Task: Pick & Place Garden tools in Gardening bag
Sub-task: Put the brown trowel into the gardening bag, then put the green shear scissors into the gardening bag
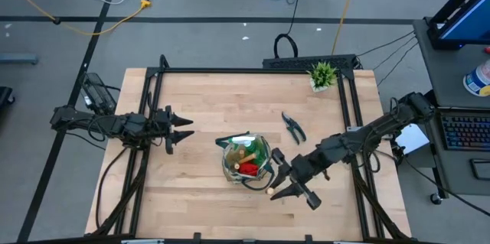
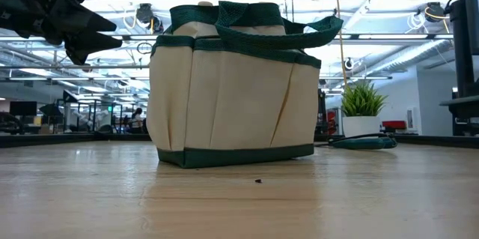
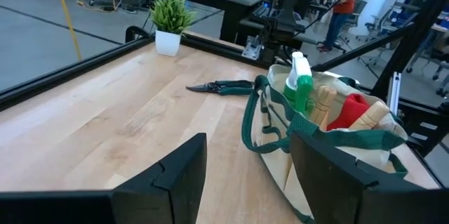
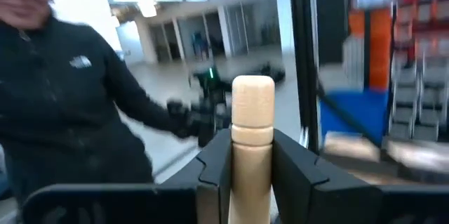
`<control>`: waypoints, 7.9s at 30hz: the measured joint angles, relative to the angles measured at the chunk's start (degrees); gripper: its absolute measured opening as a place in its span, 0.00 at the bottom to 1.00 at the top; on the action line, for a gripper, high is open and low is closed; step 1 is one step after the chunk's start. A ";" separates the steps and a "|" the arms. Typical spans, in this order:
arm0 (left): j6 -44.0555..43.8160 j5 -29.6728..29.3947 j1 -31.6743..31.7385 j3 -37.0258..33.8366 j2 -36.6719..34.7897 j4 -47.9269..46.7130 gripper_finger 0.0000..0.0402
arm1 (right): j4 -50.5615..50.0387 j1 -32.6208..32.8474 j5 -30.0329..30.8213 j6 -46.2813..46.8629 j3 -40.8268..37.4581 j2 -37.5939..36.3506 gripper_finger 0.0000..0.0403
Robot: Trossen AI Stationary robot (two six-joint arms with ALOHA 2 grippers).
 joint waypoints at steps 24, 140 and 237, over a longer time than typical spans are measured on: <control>-0.04 0.00 -0.01 0.00 0.00 -0.04 0.53 | 23.98 0.07 -11.39 -29.87 0.02 0.00 0.16; 0.00 -0.02 0.00 0.00 0.00 -3.06 0.53 | 16.72 -12.79 46.57 -0.19 9.73 32.41 0.32; 1.81 -0.07 0.01 0.00 0.00 -3.04 0.53 | -71.19 -23.28 30.61 122.68 -9.40 -1.64 0.31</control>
